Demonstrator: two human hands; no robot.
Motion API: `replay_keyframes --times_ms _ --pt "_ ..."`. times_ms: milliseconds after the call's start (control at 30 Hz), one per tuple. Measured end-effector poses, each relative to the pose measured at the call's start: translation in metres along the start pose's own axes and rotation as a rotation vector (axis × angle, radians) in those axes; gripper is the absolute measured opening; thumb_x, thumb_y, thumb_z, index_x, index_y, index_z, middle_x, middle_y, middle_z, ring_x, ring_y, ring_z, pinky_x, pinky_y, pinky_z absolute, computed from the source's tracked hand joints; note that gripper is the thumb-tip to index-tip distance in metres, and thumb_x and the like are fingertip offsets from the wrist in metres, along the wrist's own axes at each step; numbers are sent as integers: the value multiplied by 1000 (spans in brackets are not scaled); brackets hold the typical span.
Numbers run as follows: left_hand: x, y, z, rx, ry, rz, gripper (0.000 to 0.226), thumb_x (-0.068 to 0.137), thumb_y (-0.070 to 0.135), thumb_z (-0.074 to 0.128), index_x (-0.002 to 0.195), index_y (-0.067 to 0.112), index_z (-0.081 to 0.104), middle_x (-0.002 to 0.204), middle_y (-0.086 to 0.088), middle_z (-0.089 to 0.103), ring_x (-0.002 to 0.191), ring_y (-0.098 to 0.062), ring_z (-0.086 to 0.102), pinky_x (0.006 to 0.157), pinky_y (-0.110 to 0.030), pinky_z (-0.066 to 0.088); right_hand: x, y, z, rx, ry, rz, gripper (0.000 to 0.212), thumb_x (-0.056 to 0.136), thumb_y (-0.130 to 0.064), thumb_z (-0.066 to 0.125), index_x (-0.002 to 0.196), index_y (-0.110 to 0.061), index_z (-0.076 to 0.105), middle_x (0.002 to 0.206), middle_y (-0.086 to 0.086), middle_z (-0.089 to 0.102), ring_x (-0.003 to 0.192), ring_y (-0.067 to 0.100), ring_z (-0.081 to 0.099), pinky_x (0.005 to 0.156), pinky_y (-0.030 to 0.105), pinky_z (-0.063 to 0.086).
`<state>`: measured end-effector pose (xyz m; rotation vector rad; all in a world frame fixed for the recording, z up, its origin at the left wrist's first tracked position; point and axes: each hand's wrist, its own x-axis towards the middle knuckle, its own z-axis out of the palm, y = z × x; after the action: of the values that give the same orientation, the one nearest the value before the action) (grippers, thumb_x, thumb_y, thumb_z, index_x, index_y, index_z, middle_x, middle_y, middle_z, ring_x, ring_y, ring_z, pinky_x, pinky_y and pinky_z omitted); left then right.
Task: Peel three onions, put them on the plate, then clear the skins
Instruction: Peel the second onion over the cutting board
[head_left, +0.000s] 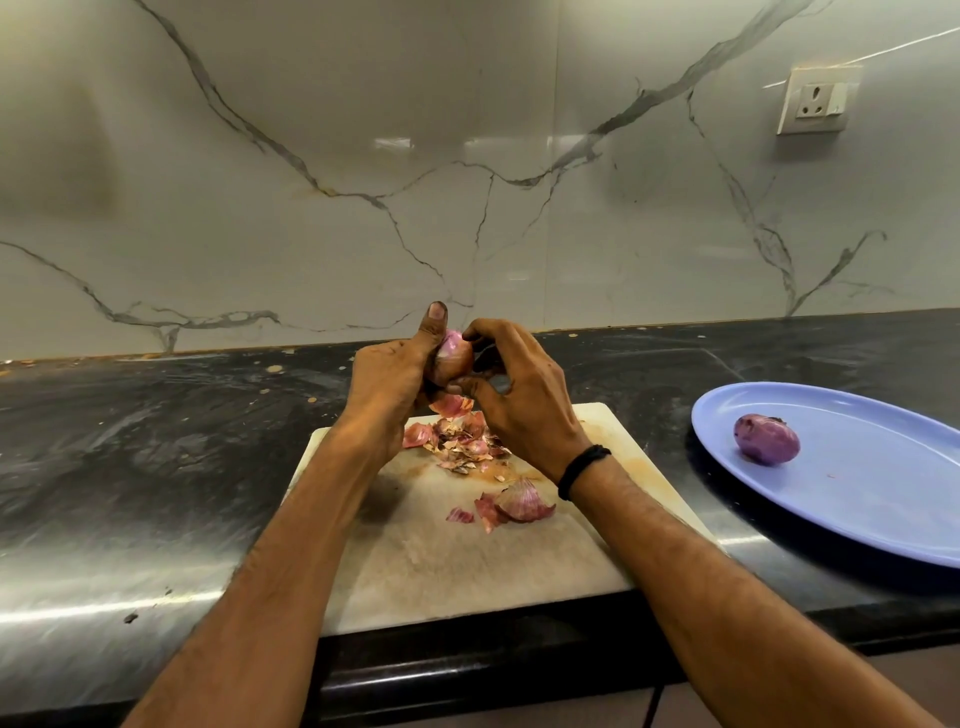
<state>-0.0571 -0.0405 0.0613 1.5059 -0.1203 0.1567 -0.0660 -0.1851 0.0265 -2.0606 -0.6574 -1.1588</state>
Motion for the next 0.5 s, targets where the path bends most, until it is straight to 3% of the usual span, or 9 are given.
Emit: replay_keyframes --times_ms 367,500 --pt "0 -1 1 51 0 7 47 82 61 65 84 14 72 90 -16 75 89 -34 74 84 -46 62 0 2 -1 -53 1 -37 31 84 -7 71 113 -5 59 104 7 60 91 7 53 84 1 40" --pt "0 -2 0 62 -2 8 60 78 65 65 92 7 74 92 -19 75 89 -36 74 86 -52 60 -1 2 -1 -61 0 -37 27 84 -6 72 108 -4 60 101 8 60 87 6 51 82 1 40"
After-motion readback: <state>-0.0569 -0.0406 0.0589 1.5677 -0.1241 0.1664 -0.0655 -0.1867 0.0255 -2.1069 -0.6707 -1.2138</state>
